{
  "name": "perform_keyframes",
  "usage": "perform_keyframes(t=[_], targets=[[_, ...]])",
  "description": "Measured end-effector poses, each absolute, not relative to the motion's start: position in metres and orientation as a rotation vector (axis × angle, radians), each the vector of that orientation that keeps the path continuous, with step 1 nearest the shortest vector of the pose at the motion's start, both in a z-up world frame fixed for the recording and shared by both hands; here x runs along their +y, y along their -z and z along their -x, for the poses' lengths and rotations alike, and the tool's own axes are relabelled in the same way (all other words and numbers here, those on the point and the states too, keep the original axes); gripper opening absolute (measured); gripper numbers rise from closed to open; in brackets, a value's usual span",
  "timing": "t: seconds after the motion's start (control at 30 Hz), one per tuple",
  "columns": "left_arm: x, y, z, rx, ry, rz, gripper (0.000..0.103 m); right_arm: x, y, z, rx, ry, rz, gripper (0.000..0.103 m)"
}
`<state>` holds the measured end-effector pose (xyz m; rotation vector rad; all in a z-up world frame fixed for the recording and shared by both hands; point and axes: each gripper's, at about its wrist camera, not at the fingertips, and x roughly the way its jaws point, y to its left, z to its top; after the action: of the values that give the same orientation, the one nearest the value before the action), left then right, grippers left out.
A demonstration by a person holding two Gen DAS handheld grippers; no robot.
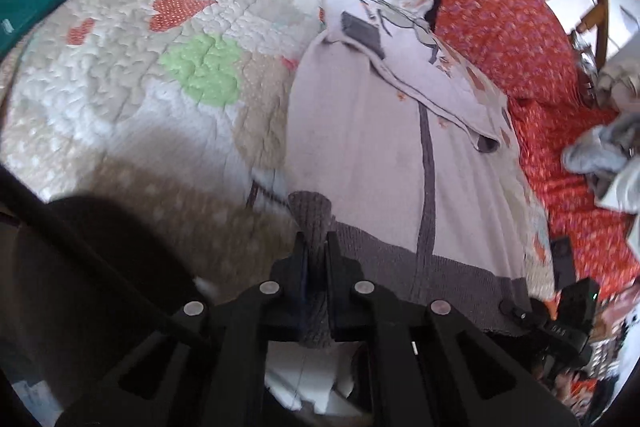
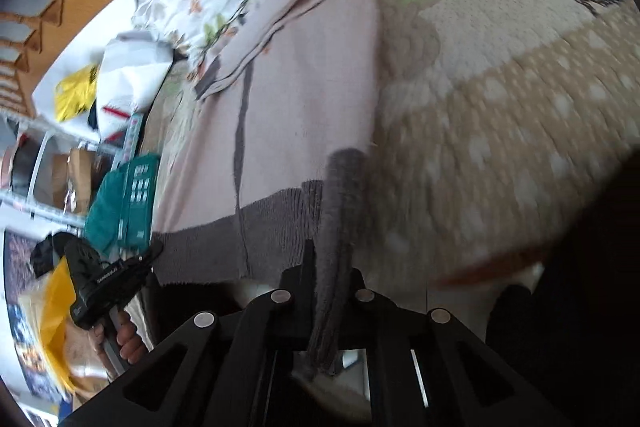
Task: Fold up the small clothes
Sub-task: 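Grasp the grey hem with both tools and fold it toward the collar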
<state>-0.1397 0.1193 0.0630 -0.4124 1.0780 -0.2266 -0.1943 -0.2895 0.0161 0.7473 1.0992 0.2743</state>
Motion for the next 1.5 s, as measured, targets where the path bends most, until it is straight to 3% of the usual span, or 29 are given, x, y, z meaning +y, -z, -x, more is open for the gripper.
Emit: perform_keyframes(t=[0.17,0.4,0.77,1.17,1.5], targets=[[0.113,-0.054,0.148,1.091,0.208,0.400,0.007,-0.279,-0.014,0.207,1.155,-0.286,-0.661,0.004],[0.117,-0.064,0.118,1.056,0.190,0.420,0.007,-0.280,-0.043,0.181,1.080,-0.295,-0.609,0.004],[0.097,-0.106,-0.045,0.945,0.134,0.433,0.007,-0.300,-0.107,0.037,0.910,-0.235,-0.581,0.005],[0.076,-0.070,-0.164,1.028,0.100,0.469,0.007,-0.322,-0.059,-0.091,1.000,-0.146,-0.627,0.005],[0.057,-0.065,-0.252,1.046,0.050,0.416,0.008,-0.349,-0.048,-0.170,0.952,-0.131,-0.714,0.005]])
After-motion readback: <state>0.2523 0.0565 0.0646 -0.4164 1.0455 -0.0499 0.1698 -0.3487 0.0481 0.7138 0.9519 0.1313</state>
